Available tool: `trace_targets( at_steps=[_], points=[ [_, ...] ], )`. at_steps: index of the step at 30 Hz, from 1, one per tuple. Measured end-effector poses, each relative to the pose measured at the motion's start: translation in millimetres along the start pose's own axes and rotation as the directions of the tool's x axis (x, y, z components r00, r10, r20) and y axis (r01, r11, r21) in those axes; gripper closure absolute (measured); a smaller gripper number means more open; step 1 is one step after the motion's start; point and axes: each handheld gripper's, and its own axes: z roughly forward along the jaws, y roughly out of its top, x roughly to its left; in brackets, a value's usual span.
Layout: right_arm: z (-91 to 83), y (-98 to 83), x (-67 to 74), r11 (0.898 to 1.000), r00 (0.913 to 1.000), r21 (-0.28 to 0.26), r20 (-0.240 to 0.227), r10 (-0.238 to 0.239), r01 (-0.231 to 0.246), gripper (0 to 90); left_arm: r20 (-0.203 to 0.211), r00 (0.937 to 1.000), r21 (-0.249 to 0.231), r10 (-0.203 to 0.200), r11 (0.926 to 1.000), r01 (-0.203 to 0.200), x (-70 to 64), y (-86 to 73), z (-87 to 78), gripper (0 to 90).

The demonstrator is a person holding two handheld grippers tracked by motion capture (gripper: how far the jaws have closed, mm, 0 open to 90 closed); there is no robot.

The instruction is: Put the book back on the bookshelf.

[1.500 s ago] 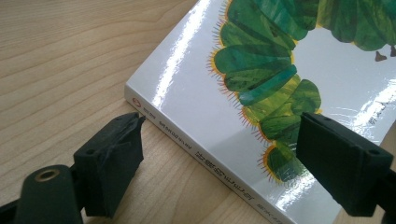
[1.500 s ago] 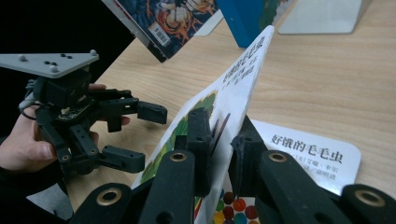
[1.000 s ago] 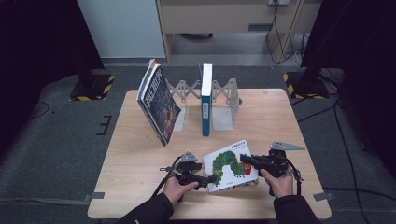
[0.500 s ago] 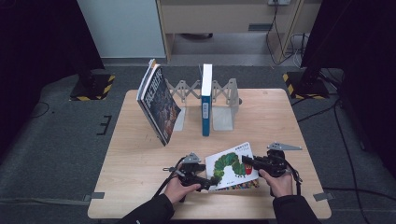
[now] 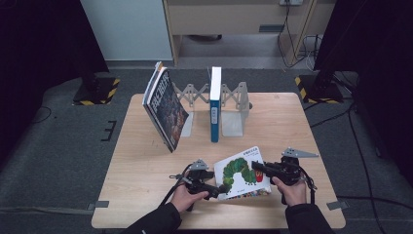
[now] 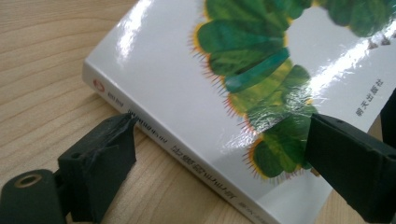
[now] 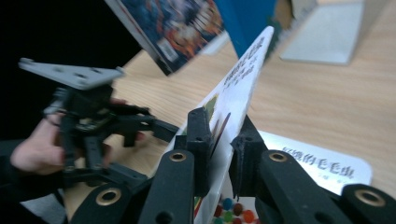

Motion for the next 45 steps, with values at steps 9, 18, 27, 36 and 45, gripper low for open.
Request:
trace_targets(
  at_steps=[9, 18, 27, 36, 45],
  points=[
    [-3.8, 2.1, 1.6, 0.998, 0.9983, -0.047, -0.044, -0.037, 0.035, 82.3, 0.040, 0.9991, -0.004, -0.014, 0.9999, 0.014, 1.1, 2.6, 5.1, 5.8],
    [0.1, -2.6, -6.1, 1.000, 0.9994, 0.013, 0.035, -0.005, 0.005, 79.1, 0.021, 0.9992, -0.016, -0.033, 0.9993, 0.033, 2.0, 3.5, 5.6, 6.1],
    [10.0, -9.6, -9.6, 0.994, 0.9921, 0.112, 0.124, -0.017, 0.003, 67.2, 0.028, 0.9967, -0.044, -0.076, 0.9960, 0.077, 7.6, 2.9, 3.2, 6.2],
    [25.0, -17.6, -9.5, 0.970, 0.9733, 0.242, 0.219, -0.070, 0.016, 49.2, 0.024, 0.9972, -0.040, -0.071, 0.9966, 0.072, 7.9, 3.0, 2.5, 8.5],
    [29.5, -20.1, -12.5, 0.968, 0.9741, 0.253, 0.218, -0.061, 0.004, 47.0, 0.034, 0.9969, -0.038, -0.071, 0.9967, 0.072, 8.9, 3.0, 2.2, 8.5]
  ],
)
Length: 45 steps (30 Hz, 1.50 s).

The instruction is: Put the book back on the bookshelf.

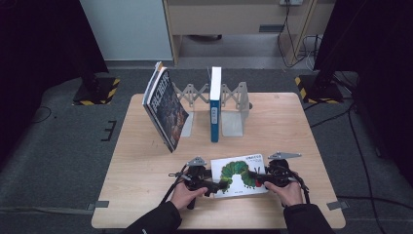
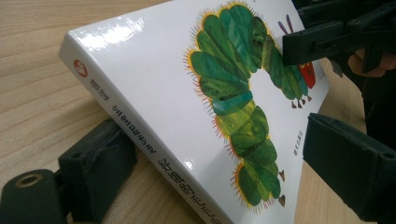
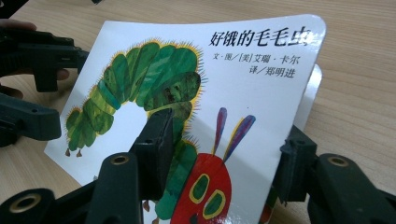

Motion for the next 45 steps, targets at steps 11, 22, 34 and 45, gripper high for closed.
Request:
trace_targets(
  at_steps=[11, 22, 34, 45],
  points=[
    [2.8, 1.2, 4.4, 0.999, 0.9996, -0.014, -0.006, -0.029, 0.029, 43.7, -0.031, 0.9993, 0.011, 0.022, 0.9997, -0.021, 0.1, 0.4, -1.8, 15.5],
    [0.1, 2.3, 6.5, 1.000, 0.9989, -0.008, 0.039, -0.026, 0.026, 30.8, -0.085, 0.9964, -0.001, 0.006, 1.0000, -0.006, 0.1, -0.7, -4.1, 31.2],
    [7.9, -3.3, -2.1, 0.999, 0.9957, 0.054, 0.092, -0.008, 0.003, 28.4, -0.082, 0.9966, -0.002, 0.001, 1.0000, -0.001, 1.0, -0.7, -4.5, 33.3],
    [8.6, -3.1, 0.1, 1.000, 0.9973, 0.020, 0.071, -0.017, 0.016, 34.3, -0.060, 0.9982, 0.002, 0.003, 1.0000, -0.002, 2.1, -0.9, -5.2, 30.8]
  ],
)
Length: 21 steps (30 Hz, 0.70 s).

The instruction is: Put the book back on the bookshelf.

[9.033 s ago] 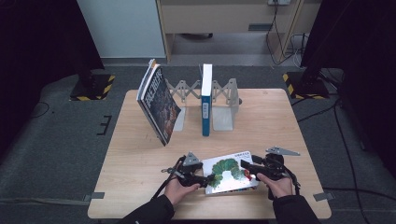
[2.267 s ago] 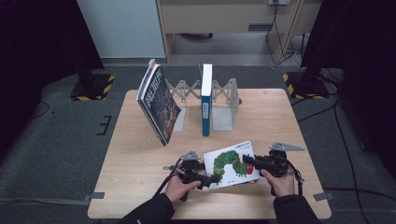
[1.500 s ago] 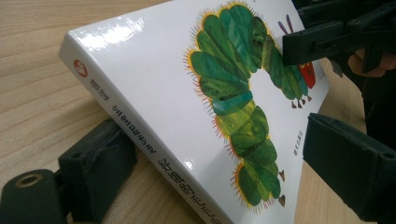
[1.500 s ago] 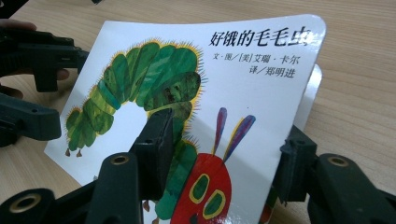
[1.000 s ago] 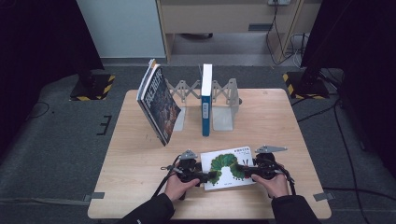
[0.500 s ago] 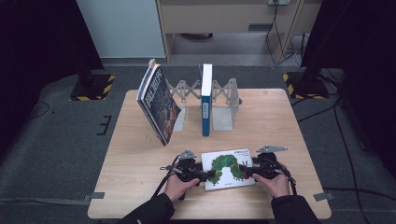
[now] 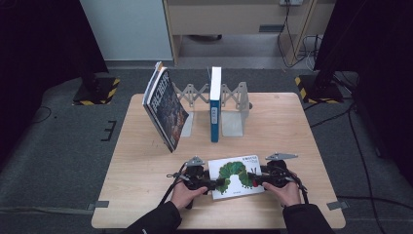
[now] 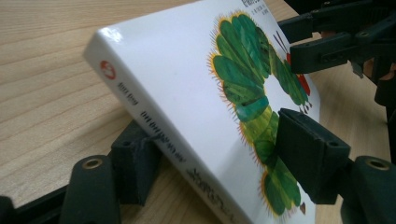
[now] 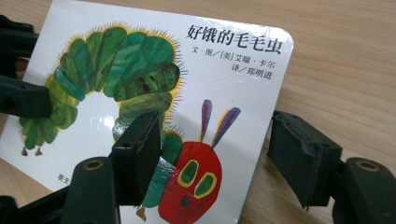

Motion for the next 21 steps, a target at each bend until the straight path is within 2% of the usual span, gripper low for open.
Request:
trace_targets(
  at_steps=[8, 10, 11, 12, 13, 15, 17, 18, 21],
  points=[
    [0.8, 3.0, 3.4, 0.999, 0.9990, -0.029, -0.027, -0.037, 0.036, 34.7, 0.014, 0.9999, 0.007, 0.009, 0.9999, -0.009, -0.5, -0.5, -0.2, 30.0],
    [0.7, 3.4, 3.4, 0.999, 0.9987, -0.037, -0.029, -0.041, 0.040, 34.8, 0.022, 0.9997, 0.010, 0.012, 0.9999, -0.012, -0.7, -0.5, -0.1, 30.9],
    [0.7, 3.7, 4.4, 0.998, 0.9987, -0.042, -0.032, -0.040, 0.038, 36.4, 0.039, 0.9991, 0.021, 0.019, 0.9996, -0.020, -2.3, -0.9, 0.9, 30.9],
    [1.1, 4.4, 6.0, 0.997, 0.9977, -0.056, -0.048, -0.047, 0.044, 38.1, 0.027, 0.9994, 0.018, 0.021, 0.9996, -0.021, -4.0, -1.6, 0.8, 30.4],
    [1.1, 4.5, 6.3, 0.997, 0.9974, -0.052, -0.040, -0.059, 0.057, 39.2, 0.022, 0.9996, 0.016, 0.020, 0.9997, -0.020, -4.3, -1.8, 0.7, 30.5],
    [1.1, 4.0, 5.6, 0.998, 0.9982, -0.041, -0.036, -0.048, 0.046, 40.6, 0.016, 0.9997, 0.014, 0.019, 0.9997, -0.019, -4.6, -1.9, 0.6, 30.8],
    [1.0, 3.5, 5.5, 0.998, 0.9983, -0.033, -0.036, -0.046, 0.045, 39.4, 0.012, 0.9997, 0.008, 0.023, 0.9997, -0.023, -4.4, -1.8, 1.0, 31.0],
    [1.5, 3.1, 5.7, 0.999, 0.9985, -0.025, -0.030, -0.046, 0.045, 35.5, 0.012, 0.9997, 0.007, 0.022, 0.9997, -0.022, -4.5, -2.0, 0.8, 31.2],
    [0.9, 2.4, 5.2, 0.999, 0.9990, -0.014, -0.026, -0.035, 0.035, 35.3, 0.014, 0.9998, 0.005, 0.017, 0.9998, -0.017, -4.3, -2.4, 0.5, 31.7]
  ],
)
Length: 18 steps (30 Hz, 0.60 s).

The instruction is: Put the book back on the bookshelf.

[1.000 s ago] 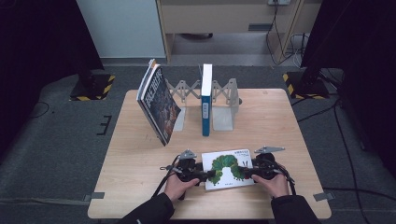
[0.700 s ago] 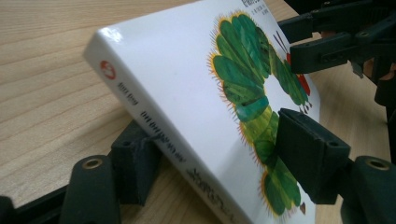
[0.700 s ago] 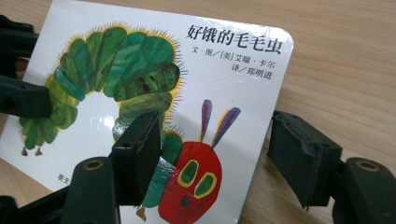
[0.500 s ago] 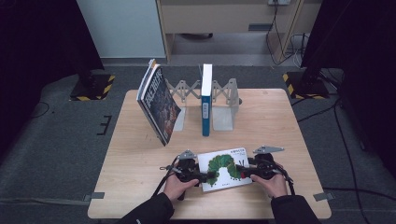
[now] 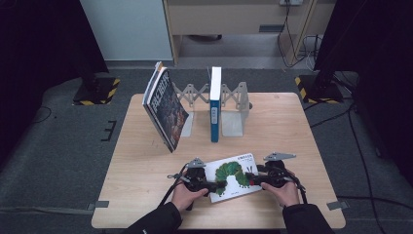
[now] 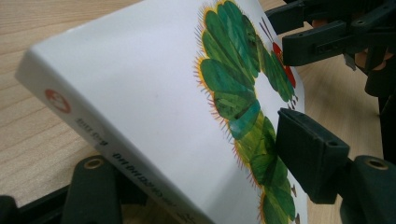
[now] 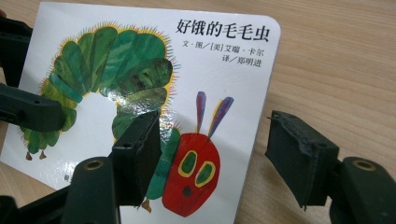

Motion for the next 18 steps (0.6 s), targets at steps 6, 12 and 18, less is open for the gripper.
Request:
trace_targets(
  at_steps=[6, 12, 18],
  points=[
    [1.5, -2.4, -0.9, 0.999, 0.9995, 0.027, -0.008, 0.031, -0.031, 37.1, 0.014, 0.9997, 0.002, -0.022, 0.9998, 0.022, 0.2, -0.8, -2.3, 34.4],
    [0.9, -1.8, 0.0, 0.999, 0.9988, 0.010, -0.039, 0.031, -0.031, 37.3, 0.037, 0.9988, -0.002, -0.032, 0.9995, 0.032, -1.8, 3.5, -8.8, 44.9],
    [-2.9, 0.4, -0.7, 0.999, 0.9987, -0.040, -0.047, 0.021, -0.023, 37.9, 0.054, 0.9981, -0.010, -0.030, 0.9995, 0.030, -7.0, 8.0, -13.7, 51.9]
  ],
)
